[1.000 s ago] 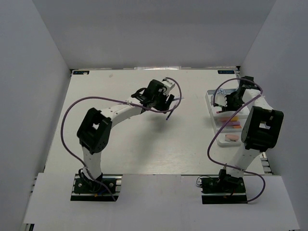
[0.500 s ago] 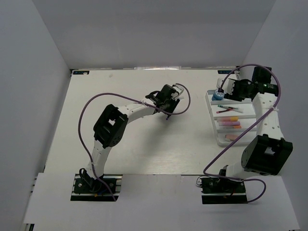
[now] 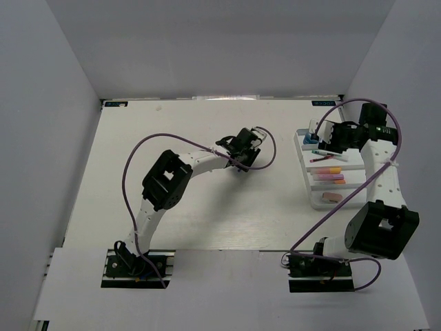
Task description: Sort the stationery into containers
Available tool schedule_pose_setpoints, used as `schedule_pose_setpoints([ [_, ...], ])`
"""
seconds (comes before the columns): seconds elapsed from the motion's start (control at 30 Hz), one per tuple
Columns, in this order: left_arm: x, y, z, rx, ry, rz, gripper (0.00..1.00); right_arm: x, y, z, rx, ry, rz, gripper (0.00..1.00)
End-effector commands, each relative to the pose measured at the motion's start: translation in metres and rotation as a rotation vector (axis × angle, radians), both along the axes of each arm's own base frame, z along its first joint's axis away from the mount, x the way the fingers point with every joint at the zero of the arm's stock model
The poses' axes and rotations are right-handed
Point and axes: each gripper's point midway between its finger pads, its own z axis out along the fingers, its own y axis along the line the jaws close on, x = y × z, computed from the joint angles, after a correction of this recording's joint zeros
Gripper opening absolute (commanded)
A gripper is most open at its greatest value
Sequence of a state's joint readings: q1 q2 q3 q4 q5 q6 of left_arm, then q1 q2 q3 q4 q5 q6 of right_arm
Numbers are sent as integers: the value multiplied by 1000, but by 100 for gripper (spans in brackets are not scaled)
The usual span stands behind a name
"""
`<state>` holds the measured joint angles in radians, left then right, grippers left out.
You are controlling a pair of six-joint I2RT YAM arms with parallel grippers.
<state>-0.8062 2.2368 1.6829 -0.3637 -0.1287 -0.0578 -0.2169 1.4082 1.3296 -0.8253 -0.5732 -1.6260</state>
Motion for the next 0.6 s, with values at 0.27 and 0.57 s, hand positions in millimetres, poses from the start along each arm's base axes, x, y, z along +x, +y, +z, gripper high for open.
schedule_pose_setpoints([
  [0.27,-21,18,-7,-12,92,4,31,-21,14,14,32,-39,56,50],
  [0.57,-66,50,-40,56,229,-6,0,-36,29,26,46,-66,128,50],
])
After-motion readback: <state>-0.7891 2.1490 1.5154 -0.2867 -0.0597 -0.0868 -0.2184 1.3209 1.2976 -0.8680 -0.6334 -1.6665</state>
